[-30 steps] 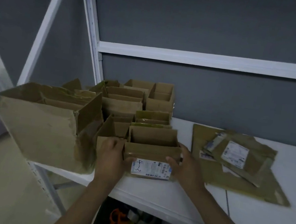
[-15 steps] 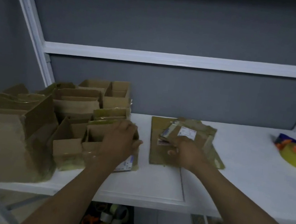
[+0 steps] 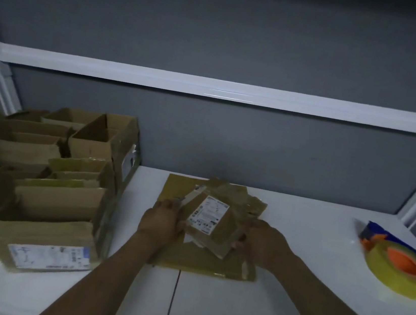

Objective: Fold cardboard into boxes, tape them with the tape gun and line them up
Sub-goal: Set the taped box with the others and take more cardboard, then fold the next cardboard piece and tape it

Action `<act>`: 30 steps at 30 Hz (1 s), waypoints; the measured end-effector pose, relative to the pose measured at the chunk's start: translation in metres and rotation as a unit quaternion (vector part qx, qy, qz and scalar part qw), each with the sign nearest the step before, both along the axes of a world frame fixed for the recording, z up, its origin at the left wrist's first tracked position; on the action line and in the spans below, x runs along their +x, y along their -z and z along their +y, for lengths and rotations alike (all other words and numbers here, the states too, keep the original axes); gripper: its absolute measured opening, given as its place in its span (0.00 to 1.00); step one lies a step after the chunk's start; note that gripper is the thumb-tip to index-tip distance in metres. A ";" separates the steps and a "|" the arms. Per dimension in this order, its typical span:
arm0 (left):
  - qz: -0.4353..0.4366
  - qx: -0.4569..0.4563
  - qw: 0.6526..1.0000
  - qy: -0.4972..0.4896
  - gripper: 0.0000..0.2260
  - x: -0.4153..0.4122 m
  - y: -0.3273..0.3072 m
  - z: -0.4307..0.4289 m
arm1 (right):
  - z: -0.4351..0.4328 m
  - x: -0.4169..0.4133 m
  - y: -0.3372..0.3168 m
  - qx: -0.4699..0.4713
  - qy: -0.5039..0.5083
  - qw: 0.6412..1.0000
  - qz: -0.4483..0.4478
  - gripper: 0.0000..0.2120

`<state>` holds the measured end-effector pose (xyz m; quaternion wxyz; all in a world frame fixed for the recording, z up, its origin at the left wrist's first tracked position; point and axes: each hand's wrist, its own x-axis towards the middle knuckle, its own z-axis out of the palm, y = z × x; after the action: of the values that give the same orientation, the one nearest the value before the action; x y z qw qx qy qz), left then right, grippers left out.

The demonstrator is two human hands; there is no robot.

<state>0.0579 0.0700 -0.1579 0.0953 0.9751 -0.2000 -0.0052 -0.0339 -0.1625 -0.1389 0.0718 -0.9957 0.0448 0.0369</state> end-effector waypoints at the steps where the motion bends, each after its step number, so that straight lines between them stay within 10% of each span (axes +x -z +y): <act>1: 0.013 -0.002 1.000 -0.007 0.29 0.005 0.004 -0.004 | -0.002 0.006 0.002 0.031 0.002 1.000 0.006 0.21; 16: 0.128 -0.189 0.973 -0.028 0.18 0.070 -0.003 -0.031 | -0.026 0.033 0.059 0.137 -0.075 0.987 -0.031 0.30; 30: 0.175 -0.504 0.846 -0.002 0.08 0.032 -0.097 -0.153 | -0.117 0.028 -0.021 0.357 0.015 0.924 -0.137 0.20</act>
<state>0.0895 -0.0833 -0.0610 0.6070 0.7764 -0.1526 -0.0745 -0.0057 -0.2793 -0.1175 0.4281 -0.8989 0.0329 -0.0877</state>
